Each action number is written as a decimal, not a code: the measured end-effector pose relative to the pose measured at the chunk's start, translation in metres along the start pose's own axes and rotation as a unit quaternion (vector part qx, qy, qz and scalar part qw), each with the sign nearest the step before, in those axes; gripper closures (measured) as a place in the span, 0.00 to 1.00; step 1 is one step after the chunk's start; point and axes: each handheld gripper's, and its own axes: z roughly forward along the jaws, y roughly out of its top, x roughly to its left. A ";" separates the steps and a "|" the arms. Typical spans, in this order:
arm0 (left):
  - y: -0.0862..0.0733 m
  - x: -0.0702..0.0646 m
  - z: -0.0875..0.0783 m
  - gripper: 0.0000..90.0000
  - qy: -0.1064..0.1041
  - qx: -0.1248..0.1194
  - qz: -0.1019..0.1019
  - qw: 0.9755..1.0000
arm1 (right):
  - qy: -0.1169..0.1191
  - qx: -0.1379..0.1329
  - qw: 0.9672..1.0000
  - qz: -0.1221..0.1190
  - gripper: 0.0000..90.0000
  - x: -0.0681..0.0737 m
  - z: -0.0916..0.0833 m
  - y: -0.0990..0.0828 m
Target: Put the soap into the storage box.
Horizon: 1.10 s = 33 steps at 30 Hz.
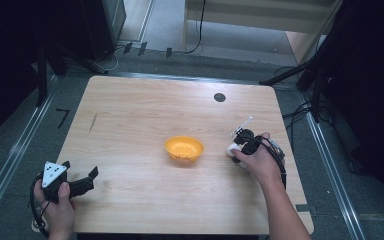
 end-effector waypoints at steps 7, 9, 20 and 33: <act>0.000 0.000 0.000 0.02 -0.001 0.000 0.000 1.000 | -0.002 0.018 1.000 -0.017 0.57 0.001 -0.001 0.003; 0.000 0.000 0.000 0.02 -0.001 0.000 0.000 1.000 | 0.005 0.020 0.999 -0.026 0.57 0.001 -0.001 0.004; 0.000 0.000 0.000 0.02 0.000 0.001 0.000 1.000 | 0.012 0.014 0.998 -0.063 0.57 0.007 -0.016 0.014; 0.000 0.000 0.000 0.02 0.000 0.001 0.001 1.000 | 0.015 0.013 0.994 -0.109 0.57 0.014 -0.032 0.022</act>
